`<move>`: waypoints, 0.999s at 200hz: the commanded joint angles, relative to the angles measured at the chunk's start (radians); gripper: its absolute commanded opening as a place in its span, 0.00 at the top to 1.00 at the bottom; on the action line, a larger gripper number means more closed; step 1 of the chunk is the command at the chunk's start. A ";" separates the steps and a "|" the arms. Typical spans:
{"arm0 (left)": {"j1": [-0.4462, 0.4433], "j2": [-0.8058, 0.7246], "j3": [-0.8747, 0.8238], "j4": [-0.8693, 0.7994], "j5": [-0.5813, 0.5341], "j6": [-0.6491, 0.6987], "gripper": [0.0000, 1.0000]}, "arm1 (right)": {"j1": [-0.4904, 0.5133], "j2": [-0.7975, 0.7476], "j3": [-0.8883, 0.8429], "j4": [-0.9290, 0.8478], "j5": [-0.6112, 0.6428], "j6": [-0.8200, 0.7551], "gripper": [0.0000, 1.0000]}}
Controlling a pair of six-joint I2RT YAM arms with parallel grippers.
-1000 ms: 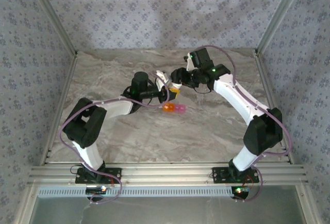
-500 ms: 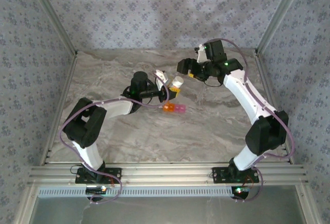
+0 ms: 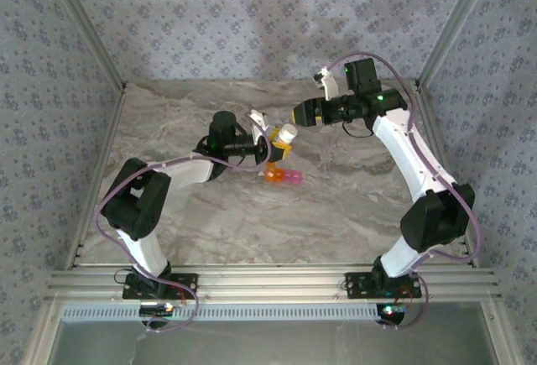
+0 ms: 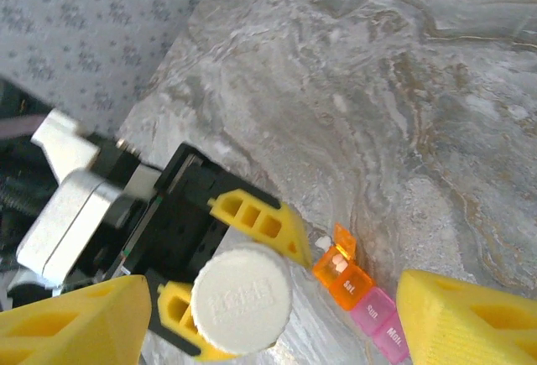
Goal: Sort the pills into containers
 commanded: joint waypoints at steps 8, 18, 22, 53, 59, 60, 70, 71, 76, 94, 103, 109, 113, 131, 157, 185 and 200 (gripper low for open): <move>0.005 -0.001 0.045 -0.015 0.073 -0.011 1.00 | 0.012 0.042 0.056 -0.098 -0.058 -0.141 0.21; 0.003 0.000 0.049 -0.018 0.078 -0.010 1.00 | 0.016 0.057 0.068 -0.106 -0.057 -0.142 0.21; 0.003 0.000 0.051 -0.019 0.080 -0.010 1.00 | 0.018 0.061 0.072 -0.109 -0.060 -0.144 0.21; 0.003 0.003 0.059 -0.028 0.083 -0.011 1.00 | 0.041 0.088 0.086 -0.120 -0.059 -0.154 0.21; 0.003 0.003 0.061 -0.030 0.084 -0.011 1.00 | 0.044 0.093 0.089 -0.123 -0.057 -0.155 0.22; 0.003 0.003 0.060 -0.030 0.084 -0.011 1.00 | 0.045 0.093 0.089 -0.124 -0.057 -0.155 0.22; 0.003 0.004 0.064 -0.033 0.085 -0.010 1.00 | 0.051 0.100 0.093 -0.131 -0.054 -0.158 0.23; 0.003 0.004 0.064 -0.034 0.085 -0.010 1.00 | 0.051 0.101 0.093 -0.131 -0.054 -0.158 0.24; 0.003 0.004 0.066 -0.034 0.087 -0.010 1.00 | 0.053 0.103 0.093 -0.134 -0.052 -0.160 0.25; 0.003 0.004 0.065 -0.034 0.086 -0.011 1.00 | 0.058 0.110 0.087 -0.128 -0.049 -0.157 0.29; 0.003 0.004 0.066 -0.034 0.087 -0.011 1.00 | 0.060 0.115 0.088 -0.128 -0.051 -0.154 0.32; 0.004 0.004 0.066 -0.035 0.088 -0.010 1.00 | 0.062 0.117 0.088 -0.128 -0.050 -0.152 0.34; 0.004 0.004 0.066 -0.034 0.088 -0.011 1.00 | 0.063 0.118 0.088 -0.128 -0.049 -0.152 0.36; 0.005 0.004 0.068 -0.034 0.088 -0.013 1.00 | 0.067 0.121 0.081 -0.128 -0.045 -0.150 0.49; 0.003 0.003 0.066 -0.033 0.086 -0.012 1.00 | 0.070 0.126 0.062 -0.105 -0.023 -0.115 0.57; -0.001 -0.009 0.056 -0.028 0.024 0.000 1.00 | 0.092 0.124 0.015 -0.058 0.070 0.023 0.58; -0.010 -0.021 0.045 -0.041 -0.042 0.041 1.00 | 0.100 0.135 -0.001 -0.042 0.105 0.097 0.57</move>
